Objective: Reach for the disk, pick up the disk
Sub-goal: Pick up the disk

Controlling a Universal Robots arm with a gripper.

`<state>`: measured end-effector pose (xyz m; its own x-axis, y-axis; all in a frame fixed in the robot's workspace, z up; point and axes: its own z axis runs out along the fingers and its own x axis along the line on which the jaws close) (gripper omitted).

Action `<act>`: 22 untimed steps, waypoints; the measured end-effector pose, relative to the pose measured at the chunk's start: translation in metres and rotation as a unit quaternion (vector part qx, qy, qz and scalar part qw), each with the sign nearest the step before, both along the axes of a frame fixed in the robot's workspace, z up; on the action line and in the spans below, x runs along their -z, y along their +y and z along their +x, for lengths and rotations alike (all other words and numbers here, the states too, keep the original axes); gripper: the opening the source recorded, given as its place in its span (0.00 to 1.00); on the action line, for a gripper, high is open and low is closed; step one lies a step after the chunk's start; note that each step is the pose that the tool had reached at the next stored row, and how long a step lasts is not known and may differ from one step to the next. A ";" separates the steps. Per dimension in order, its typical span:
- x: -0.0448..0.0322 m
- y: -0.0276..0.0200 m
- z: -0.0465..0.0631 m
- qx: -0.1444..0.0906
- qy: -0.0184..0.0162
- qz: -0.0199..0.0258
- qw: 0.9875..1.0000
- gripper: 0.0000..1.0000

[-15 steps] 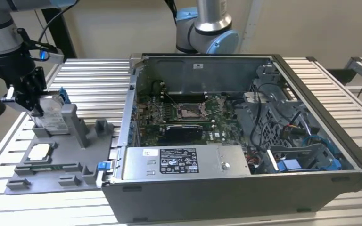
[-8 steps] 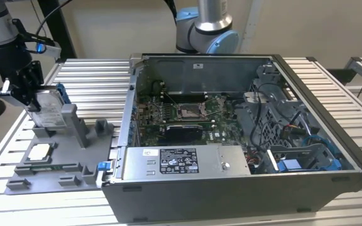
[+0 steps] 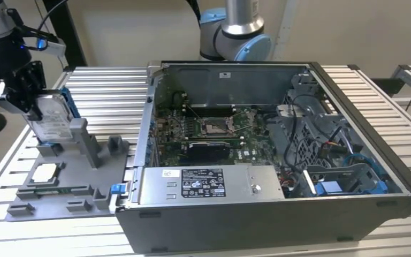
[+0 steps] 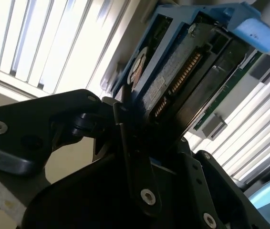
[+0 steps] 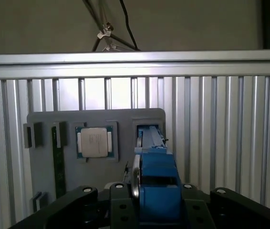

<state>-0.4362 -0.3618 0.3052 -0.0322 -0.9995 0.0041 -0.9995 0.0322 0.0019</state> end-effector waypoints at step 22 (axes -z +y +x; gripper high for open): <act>-0.0981 0.0000 0.000 0.000 0.000 0.000 1.000 0.00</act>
<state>-0.4363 -0.3618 0.4033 -0.0323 -0.9995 0.0041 -0.9995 0.0323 0.0019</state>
